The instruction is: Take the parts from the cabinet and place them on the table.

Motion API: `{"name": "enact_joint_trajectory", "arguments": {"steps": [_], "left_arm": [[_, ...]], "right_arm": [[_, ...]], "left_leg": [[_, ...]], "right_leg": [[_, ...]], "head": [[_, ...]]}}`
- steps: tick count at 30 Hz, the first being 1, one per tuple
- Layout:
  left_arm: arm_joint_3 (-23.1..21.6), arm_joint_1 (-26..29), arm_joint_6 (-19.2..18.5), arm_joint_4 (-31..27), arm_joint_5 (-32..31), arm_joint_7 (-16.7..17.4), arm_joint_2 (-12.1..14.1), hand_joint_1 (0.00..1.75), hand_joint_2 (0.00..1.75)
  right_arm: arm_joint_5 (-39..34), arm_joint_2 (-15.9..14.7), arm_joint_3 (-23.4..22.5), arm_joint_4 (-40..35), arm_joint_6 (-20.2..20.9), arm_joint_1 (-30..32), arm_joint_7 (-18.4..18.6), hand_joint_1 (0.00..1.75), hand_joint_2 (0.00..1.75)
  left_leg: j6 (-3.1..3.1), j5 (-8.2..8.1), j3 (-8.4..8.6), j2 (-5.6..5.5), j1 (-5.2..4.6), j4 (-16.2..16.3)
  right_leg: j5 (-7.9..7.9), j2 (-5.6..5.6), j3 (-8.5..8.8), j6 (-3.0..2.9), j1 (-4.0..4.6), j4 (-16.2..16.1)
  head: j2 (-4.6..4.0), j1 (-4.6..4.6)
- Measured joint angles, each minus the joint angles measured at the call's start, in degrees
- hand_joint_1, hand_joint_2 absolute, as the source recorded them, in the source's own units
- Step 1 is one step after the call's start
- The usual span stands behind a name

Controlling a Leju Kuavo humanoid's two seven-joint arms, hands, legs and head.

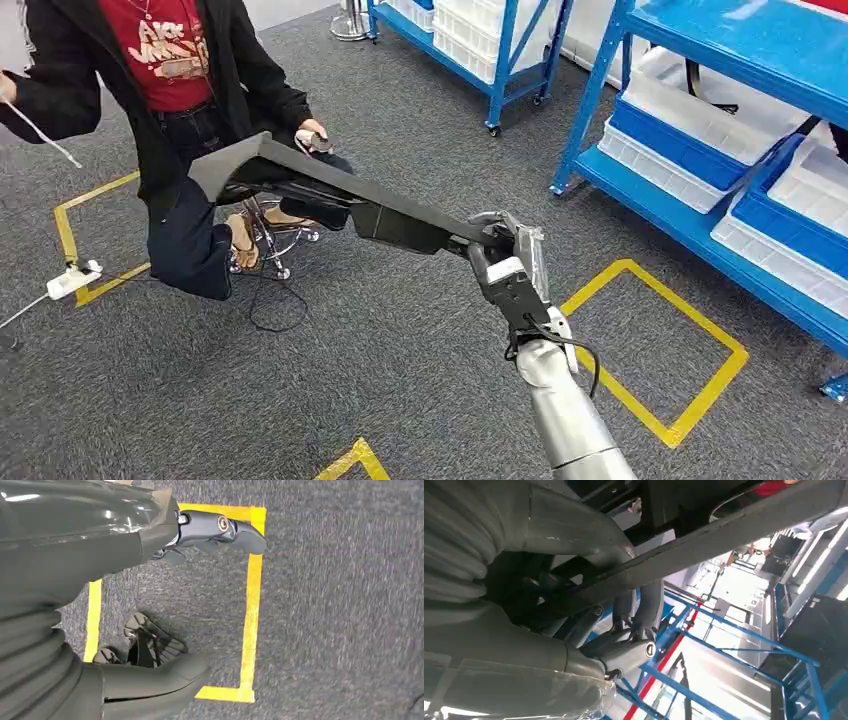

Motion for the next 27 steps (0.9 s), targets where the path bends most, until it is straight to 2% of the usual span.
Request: {"name": "enact_joint_trajectory", "arguments": {"steps": [1,2,3,4,5,6,7,8,11,12,13,14,16,17,18,19,20,21,22,23,26,27], "left_arm": [[-0.3,-0.1,0.0,0.0,-0.4,0.2,-0.1,0.00,1.75],[-0.6,-0.1,0.1,0.0,-0.5,0.3,-0.1,0.00,1.75],[-0.9,-0.1,0.1,0.0,-0.7,0.3,-0.1,0.00,1.75],[-0.9,-0.2,0.2,0.0,-0.8,0.4,-0.1,0.00,1.75],[-0.9,-0.2,0.2,0.0,-0.9,0.4,-0.1,0.00,1.75],[-0.9,-0.4,0.2,0.0,-0.9,0.4,-0.1,0.00,1.75],[-1.0,-0.7,0.2,0.0,-0.9,0.5,-0.1,0.00,1.75],[-1.2,-0.9,0.2,0.0,-1.0,0.6,-0.1,0.00,1.75],[-1.5,-1.1,0.3,0.0,-1.6,0.7,-0.1,0.00,1.75],[-1.7,-1.1,0.3,0.0,-1.6,0.8,-0.2,0.00,1.75],[-1.9,-1.2,0.3,0.0,-1.7,0.8,-0.4,0.00,1.75],[-2.0,-1.5,0.3,0.0,-1.8,0.9,-0.3,0.00,1.75],[-2.3,-1.7,0.3,0.0,-1.9,0.9,-0.4,0.00,1.75],[-2.3,-1.7,0.3,0.0,-1.9,1.0,-0.4,0.00,1.75],[-2.3,-1.7,0.3,0.0,-1.9,1.0,-0.5,0.00,1.75],[-2.3,-1.7,0.3,0.0,-1.9,1.1,-0.6,0.00,1.75],[-2.3,-1.7,0.3,0.0,-1.9,1.1,-0.7,0.00,1.75],[-2.3,-1.7,0.3,0.0,-1.9,1.1,-0.8,0.00,1.75],[-2.3,-1.8,0.3,0.0,-1.9,1.1,-0.7,0.00,1.75],[-2.3,-1.8,0.3,0.0,-2.0,1.2,-0.7,0.00,1.75],[-2.3,-1.6,0.4,0.0,-2.3,1.3,-0.7,0.00,1.75],[-2.3,-1.6,0.4,0.0,-2.4,1.4,-0.6,0.00,1.75]], "right_arm": [[0.3,-0.1,-0.5,-0.6,-0.1,0.8,0.0,1.75,1.75],[0.3,-0.2,-0.8,-1.0,-0.2,1.4,0.1,1.75,1.75],[0.4,-0.4,-1.1,-1.5,-0.3,2.0,0.2,1.75,1.75],[0.4,-0.5,-1.4,-1.9,-0.3,2.4,0.2,1.75,1.75],[0.4,-0.5,-1.6,-2.3,-0.3,2.5,0.2,1.75,1.75],[0.4,-0.6,-1.8,-2.7,-0.3,2.6,0.2,1.75,1.75],[0.4,-0.6,-1.9,-3.1,-0.3,2.7,0.2,1.75,1.75],[0.4,-0.7,-2.1,-3.4,-0.3,2.6,0.2,1.75,1.75],[0.5,-0.9,-2.3,-3.8,-0.3,2.9,0.3,1.75,1.75],[0.5,-0.9,-2.4,-4.1,-0.4,3.0,0.3,1.75,1.75],[0.5,-1.2,-2.8,-4.3,-0.4,3.0,0.3,1.75,1.75],[0.5,-1.3,-3.1,-4.4,-0.5,3.1,0.3,1.75,1.75],[0.5,-1.7,-3.7,-4.4,-0.5,3.7,0.3,1.75,1.75],[0.5,-1.8,-3.8,-4.4,-0.5,4.0,0.3,1.75,1.75],[0.5,-1.9,-3.9,-4.4,-0.5,4.3,0.3,1.75,1.75],[0.5,-2.0,-4.0,-4.4,-0.5,4.3,0.3,1.75,1.75],[0.5,-2.1,-4.1,-4.5,-0.5,4.3,0.3,1.75,1.75],[0.5,-2.1,-4.1,-4.6,-0.5,4.3,0.3,1.75,1.75],[0.5,-2.2,-4.2,-4.6,-0.5,4.3,0.3,1.75,1.75],[0.5,-2.2,-4.2,-4.6,-0.5,4.4,0.3,1.75,1.75],[0.9,-2.2,-4.3,-5.0,-0.5,4.7,0.4,1.75,1.75],[1.1,-2.1,-4.4,-5.2,-0.5,4.7,0.4,1.75,1.75]], "left_leg": [[-0.15,-1.68,-2.10,0.19,0.02,4.4],[-0.19,-2.00,-3.01,0.26,0.02,6.3],[-0.10,-1.01,-2.56,0.28,0.02,5.6],[0.04,0.81,-0.85,0.35,0.01,2.5],[0.32,3.16,2.06,0.75,-0.04,-2.7],[0.68,4.99,5.09,1.97,-0.15,-7.9],[1.15,4.84,6.79,4.78,-0.56,-11.3],[1.33,5.19,6.77,3.87,-0.76,-11.3],[2.09,5.43,6.53,2.23,-1.15,-11.6],[2.72,6.17,7.15,1.67,-0.34,-12.5],[2.95,6.36,7.36,1.37,-0.55,-12.9],[3.31,6.59,7.28,0.85,-0.43,-12.9],[3.37,6.64,7.07,-0.59,-0.43,-12.9],[3.34,6.66,7.02,-1.27,-0.43,-12.8],[3.28,6.69,7.04,-1.89,-0.41,-12.8],[3.19,6.74,7.06,-2.53,-0.32,-12.7],[3.00,6.76,7.08,-3.19,-0.24,-12.7],[2.66,6.68,7.10,-3.78,-0.11,-12.5],[2.18,6.58,6.85,-4.25,-0.13,-12.2],[1.70,6.27,6.49,-4.82,-0.42,-11.6],[0.69,6.88,6.05,-5.73,-0.01,-12.0],[0.45,6.64,5.83,-5.77,0.22,-11.8]], "right_leg": [[-0.05,-0.67,-0.06,-0.08,0.15,0.0],[-0.07,-1.10,-0.06,-0.09,0.23,0.0],[-0.10,-1.66,-0.04,-0.13,0.30,0.0],[-0.12,-2.06,-0.02,-0.15,0.35,0.0],[-0.14,-2.42,0.03,-0.14,0.38,0.0],[-0.16,-2.72,0.11,-0.13,0.47,0.0],[-0.30,-3.00,0.16,0.08,0.79,0.1],[-0.43,-3.34,0.10,0.34,1.30,0.1],[-0.39,-4.70,0.42,1.04,1.02,-0.3],[-0.88,-4.45,-0.05,1.42,1.34,0.2],[-1.84,-2.38,-0.35,1.41,0.89,1.8],[-3.89,-0.70,-2.16,1.01,0.67,5.7],[-7.63,0.26,-6.67,0.73,0.34,15.2],[-8.34,0.39,-8.13,1.08,0.24,18.2],[-8.00,0.40,-8.27,1.62,0.07,18.4],[-6.61,0.41,-7.00,2.36,-0.10,15.7],[-4.44,0.56,-4.65,3.22,-0.42,10.7],[-2.22,1.37,-1.88,4.03,-0.92,5.0],[-1.12,3.47,-0.02,4.42,-1.55,0.8],[-0.98,3.45,0.32,3.68,-0.92,0.6],[-0.72,2.19,0.03,2.42,-0.51,0.9],[-0.47,1.71,0.08,1.97,-1.07,0.7]], "head": [[0.00,-0.02],[0.00,-0.02],[0.00,-0.02],[0.00,-0.02],[0.00,-0.02],[0.00,-0.02],[0.00,-0.02],[0.00,0.13],[0.00,0.09],[0.00,0.17],[0.00,0.20],[0.00,0.26],[0.00,0.35],[0.00,0.33],[0.00,0.35],[0.00,0.33],[0.00,0.35],[0.00,0.35],[0.00,0.39],[0.00,0.35],[0.00,0.31],[0.00,0.31]]}}
